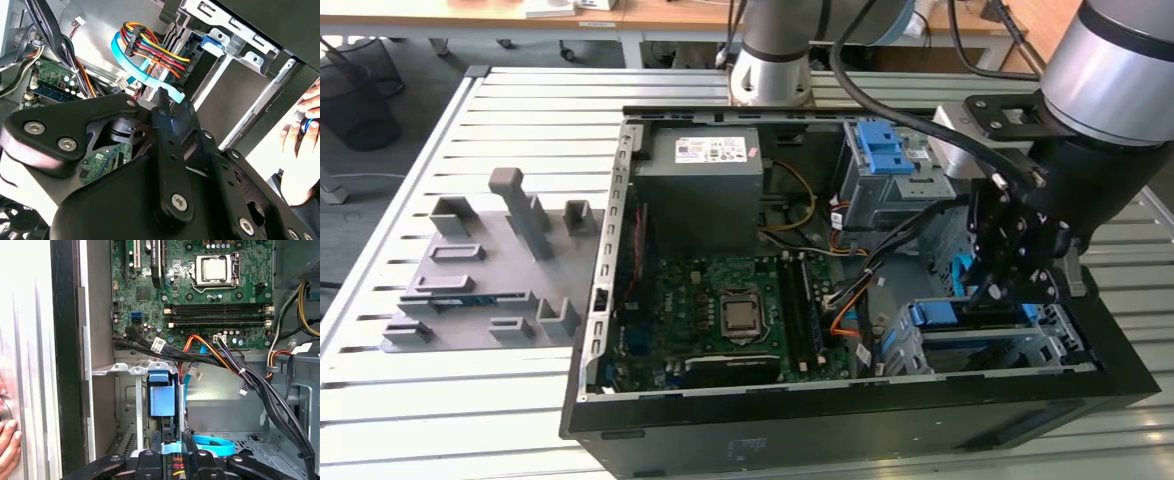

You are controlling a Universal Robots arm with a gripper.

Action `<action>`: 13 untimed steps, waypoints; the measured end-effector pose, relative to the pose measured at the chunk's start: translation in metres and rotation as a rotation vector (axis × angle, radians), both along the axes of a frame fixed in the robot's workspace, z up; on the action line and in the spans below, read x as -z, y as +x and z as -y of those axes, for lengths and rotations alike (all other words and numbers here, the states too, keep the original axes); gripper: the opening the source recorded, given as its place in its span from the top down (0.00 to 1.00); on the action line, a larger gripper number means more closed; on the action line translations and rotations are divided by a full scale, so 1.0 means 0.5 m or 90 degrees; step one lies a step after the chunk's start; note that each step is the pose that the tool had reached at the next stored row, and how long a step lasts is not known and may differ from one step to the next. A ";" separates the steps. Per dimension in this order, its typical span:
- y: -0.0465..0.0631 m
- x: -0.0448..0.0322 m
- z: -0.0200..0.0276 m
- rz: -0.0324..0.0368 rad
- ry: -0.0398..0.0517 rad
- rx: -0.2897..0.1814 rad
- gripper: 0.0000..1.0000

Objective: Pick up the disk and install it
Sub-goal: 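Insert the second disk wire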

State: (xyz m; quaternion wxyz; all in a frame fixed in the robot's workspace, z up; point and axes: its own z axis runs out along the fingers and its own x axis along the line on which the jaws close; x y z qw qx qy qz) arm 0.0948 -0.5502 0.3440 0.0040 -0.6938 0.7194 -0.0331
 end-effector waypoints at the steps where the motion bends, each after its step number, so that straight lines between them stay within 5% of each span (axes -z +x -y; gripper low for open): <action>1: 0.000 -0.001 0.0000 0.0000 0.0001 0.000 0.71; 5: 0.000 -0.003 -0.0001 0.0000 0.0001 0.000 0.89; 13: 0.000 -0.004 0.0000 0.0000 0.0001 0.000 0.89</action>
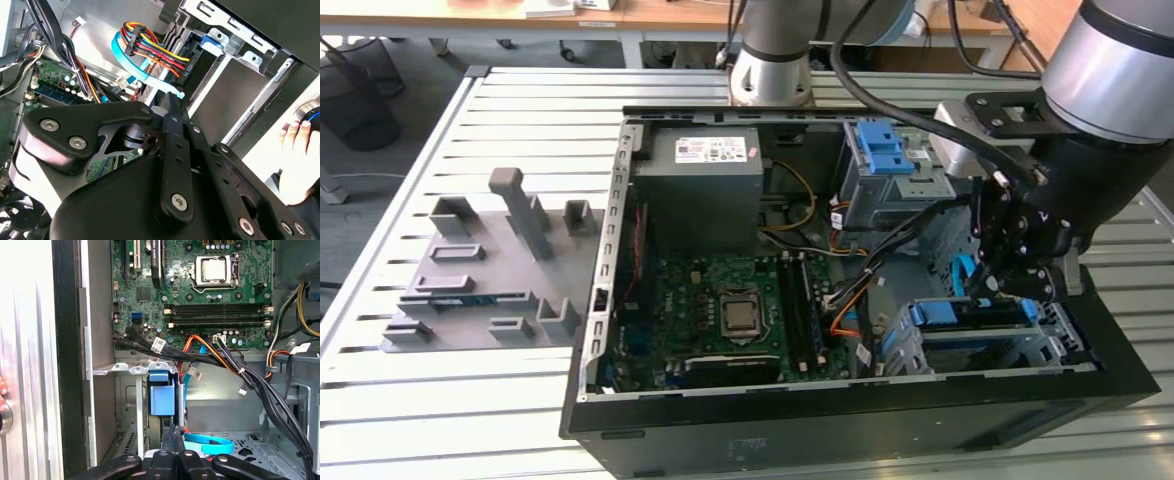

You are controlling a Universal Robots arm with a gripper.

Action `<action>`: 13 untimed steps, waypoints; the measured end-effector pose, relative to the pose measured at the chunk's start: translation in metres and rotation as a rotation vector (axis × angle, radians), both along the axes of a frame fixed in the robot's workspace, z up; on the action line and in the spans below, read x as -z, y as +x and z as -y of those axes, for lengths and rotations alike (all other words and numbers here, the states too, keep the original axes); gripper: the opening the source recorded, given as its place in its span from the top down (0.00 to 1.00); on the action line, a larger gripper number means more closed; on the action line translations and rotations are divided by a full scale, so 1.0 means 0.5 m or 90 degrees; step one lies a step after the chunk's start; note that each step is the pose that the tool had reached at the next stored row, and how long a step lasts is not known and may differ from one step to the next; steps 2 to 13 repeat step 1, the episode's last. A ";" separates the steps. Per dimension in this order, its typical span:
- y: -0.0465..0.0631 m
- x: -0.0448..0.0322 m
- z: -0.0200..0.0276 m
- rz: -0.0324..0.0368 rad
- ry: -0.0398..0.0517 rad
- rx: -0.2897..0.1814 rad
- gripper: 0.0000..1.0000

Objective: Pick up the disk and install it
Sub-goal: 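Insert the second disk wire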

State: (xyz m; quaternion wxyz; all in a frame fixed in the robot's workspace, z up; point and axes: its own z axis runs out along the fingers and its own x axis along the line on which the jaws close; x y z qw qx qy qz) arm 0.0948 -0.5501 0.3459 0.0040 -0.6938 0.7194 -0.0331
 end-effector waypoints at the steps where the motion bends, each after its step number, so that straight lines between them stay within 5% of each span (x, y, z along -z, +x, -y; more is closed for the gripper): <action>1: 0.000 0.000 0.0000 0.0000 0.0000 0.000 0.89; 13: 0.000 0.000 0.0000 0.0000 0.0000 0.000 0.89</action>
